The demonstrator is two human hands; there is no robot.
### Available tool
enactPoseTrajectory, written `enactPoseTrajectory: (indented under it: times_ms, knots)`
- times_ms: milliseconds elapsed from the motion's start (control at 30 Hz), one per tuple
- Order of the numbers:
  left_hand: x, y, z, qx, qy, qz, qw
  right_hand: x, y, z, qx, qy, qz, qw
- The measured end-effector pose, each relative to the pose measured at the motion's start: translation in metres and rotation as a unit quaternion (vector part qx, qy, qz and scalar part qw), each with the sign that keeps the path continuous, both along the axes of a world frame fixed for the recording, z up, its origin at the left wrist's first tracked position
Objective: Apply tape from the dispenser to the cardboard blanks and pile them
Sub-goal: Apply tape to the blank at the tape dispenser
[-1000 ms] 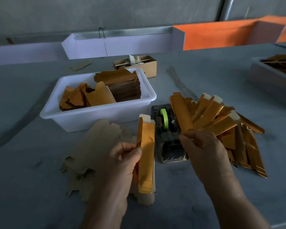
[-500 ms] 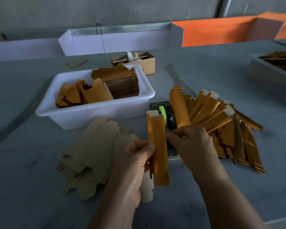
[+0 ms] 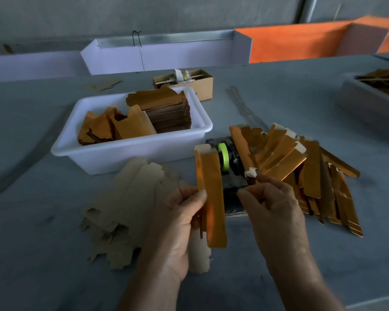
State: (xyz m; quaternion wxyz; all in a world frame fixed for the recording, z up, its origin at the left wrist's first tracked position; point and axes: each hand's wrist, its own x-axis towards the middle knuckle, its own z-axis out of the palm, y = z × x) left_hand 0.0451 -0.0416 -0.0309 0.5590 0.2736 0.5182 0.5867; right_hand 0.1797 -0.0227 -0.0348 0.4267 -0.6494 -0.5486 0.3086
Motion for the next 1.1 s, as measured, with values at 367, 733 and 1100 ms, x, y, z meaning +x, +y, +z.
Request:
enactPoseTrajectory:
  times_ms: [367, 733, 1100]
  knots:
    - [0.018, 0.015, 0.014, 0.033, 0.172, -0.05, 0.983, -0.01, -0.003, -0.005, 0.054, -0.041, -0.025, 0.997]
    - [0.018, 0.012, 0.023, 0.005, 0.247, -0.059, 0.967, 0.014, -0.014, 0.018, 0.061, -0.023, 0.031, 0.997]
    - [0.015, -0.011, 0.034, -0.011, 0.156, -0.104, 0.982, 0.02, -0.025, 0.046, 0.02, 0.118, 0.227, 0.967]
